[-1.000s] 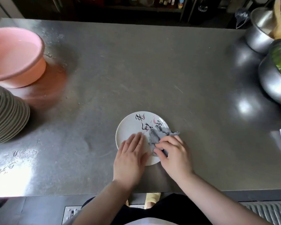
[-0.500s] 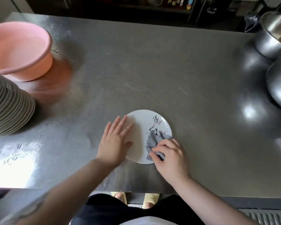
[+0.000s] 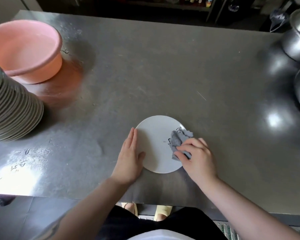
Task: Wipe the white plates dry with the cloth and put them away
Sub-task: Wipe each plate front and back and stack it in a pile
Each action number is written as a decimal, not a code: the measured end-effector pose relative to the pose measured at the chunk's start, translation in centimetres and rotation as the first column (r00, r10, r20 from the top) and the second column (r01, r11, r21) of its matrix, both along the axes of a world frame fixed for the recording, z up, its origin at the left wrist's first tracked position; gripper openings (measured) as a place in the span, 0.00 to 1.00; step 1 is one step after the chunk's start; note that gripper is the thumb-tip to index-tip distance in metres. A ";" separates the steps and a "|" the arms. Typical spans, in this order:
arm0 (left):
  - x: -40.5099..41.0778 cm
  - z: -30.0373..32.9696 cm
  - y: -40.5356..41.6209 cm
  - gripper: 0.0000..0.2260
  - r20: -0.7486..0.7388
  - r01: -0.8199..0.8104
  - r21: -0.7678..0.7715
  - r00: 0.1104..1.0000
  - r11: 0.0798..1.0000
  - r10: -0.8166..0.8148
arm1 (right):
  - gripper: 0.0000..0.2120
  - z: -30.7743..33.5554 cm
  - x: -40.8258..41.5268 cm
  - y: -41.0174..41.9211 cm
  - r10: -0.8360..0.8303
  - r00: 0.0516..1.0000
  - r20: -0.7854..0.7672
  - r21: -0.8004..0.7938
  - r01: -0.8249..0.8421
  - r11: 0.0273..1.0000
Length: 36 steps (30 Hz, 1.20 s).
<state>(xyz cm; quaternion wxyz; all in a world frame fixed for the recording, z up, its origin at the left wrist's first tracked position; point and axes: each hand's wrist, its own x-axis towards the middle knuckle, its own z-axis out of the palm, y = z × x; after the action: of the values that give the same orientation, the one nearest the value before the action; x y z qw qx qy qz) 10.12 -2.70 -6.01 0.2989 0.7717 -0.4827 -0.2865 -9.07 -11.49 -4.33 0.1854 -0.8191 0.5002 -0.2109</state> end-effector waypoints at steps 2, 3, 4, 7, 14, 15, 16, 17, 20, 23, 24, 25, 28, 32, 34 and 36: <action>0.4 -0.1 -0.4 0.33 0.006 -0.024 -0.031 1.000 0.999 0.025 | 0.04 0.1 0.5 0.3 -0.032 0.999 0.012 0.033 0.032 0.999; -0.1 0.0 -0.4 0.33 -0.005 -0.079 -0.057 0.997 0.995 0.079 | 0.04 0.1 0.9 0.9 -0.056 0.998 0.026 0.044 0.055 0.998; -1.2 0.2 -0.2 0.34 -0.024 -0.143 -0.076 0.990 0.987 0.141 | 0.05 0.0 1.3 1.7 -0.073 0.997 0.036 0.047 0.071 0.996; -4.6 -0.1 1.0 0.40 -0.033 -0.230 -0.086 0.973 0.969 0.228 | 0.06 -0.3 2.0 3.3 -0.056 0.998 0.013 0.047 0.055 0.997; -0.2 -1.0 -0.1 0.40 0.091 0.063 -0.006 0.994 0.998 -0.063 | 0.03 -0.3 0.4 -0.8 0.019 1.000 0.016 0.043 -0.020 0.999; 0.5 -0.9 -0.6 0.40 0.090 0.096 0.001 0.991 0.995 -0.096 | 0.03 -0.2 0.5 -1.1 0.006 1.000 0.020 0.047 -0.007 0.999; 1.1 -0.8 -1.1 0.41 0.096 0.108 0.003 0.990 0.994 -0.108 | 0.04 -0.1 0.6 -1.1 -0.006 1.000 0.021 0.050 0.005 0.999; 1.4 -0.7 -1.4 0.41 0.111 0.084 -0.002 0.990 0.996 -0.084 | 0.04 0.0 0.8 -0.7 -0.019 1.000 0.019 0.053 0.017 0.998; 0.0 -0.2 -1.2 0.41 0.134 -0.102 -0.055 0.985 0.993 0.109 | 0.05 0.0 1.4 1.2 -0.042 0.999 0.008 0.037 0.042 0.998; -4.5 -0.1 0.4 0.44 -0.011 -0.198 -0.051 0.980 0.979 0.198 | 0.06 -0.4 1.7 2.3 -0.040 0.999 0.009 0.044 0.040 0.998; -5.2 -0.2 0.8 0.45 -0.029 -0.202 -0.050 0.979 0.978 0.201 | 0.06 -0.4 1.7 2.3 -0.025 1.000 0.007 0.056 0.024 0.998; -5.1 -0.3 0.9 0.46 -0.031 -0.191 -0.050 0.981 0.980 0.190 | 0.06 -0.4 1.6 2.2 0.001 1.000 0.002 0.067 -0.001 0.998; -2.7 -0.6 0.3 0.48 -0.019 -0.089 0.002 0.996 0.996 0.089 | 0.05 -0.4 0.7 0.1 0.043 0.998 -0.039 0.065 -0.041 0.997; 0.2 0.2 -1.9 0.50 -0.030 0.085 0.102 0.996 0.991 -0.083 | 0.05 0.0 0.6 -3.4 -0.008 0.999 -0.039 0.045 0.009 0.999; 1.3 0.7 -2.7 0.49 0.008 0.071 0.095 0.997 0.993 -0.072 | 0.05 -0.1 1.1 -2.9 -0.047 0.999 -0.019 0.095 0.049 0.994; 0.9 0.9 -2.5 0.45 0.049 -0.065 0.008 0.997 0.998 0.065 | 0.06 -0.3 1.5 -1.2 -0.091 0.996 -0.010 0.135 0.091 0.987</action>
<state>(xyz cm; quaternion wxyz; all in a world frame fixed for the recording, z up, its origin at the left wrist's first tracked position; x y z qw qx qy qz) 11.04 -5.17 -5.08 0.2928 0.7951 -0.4631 -0.2602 -7.59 -12.73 -4.63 0.2294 -0.7815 0.5506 -0.1830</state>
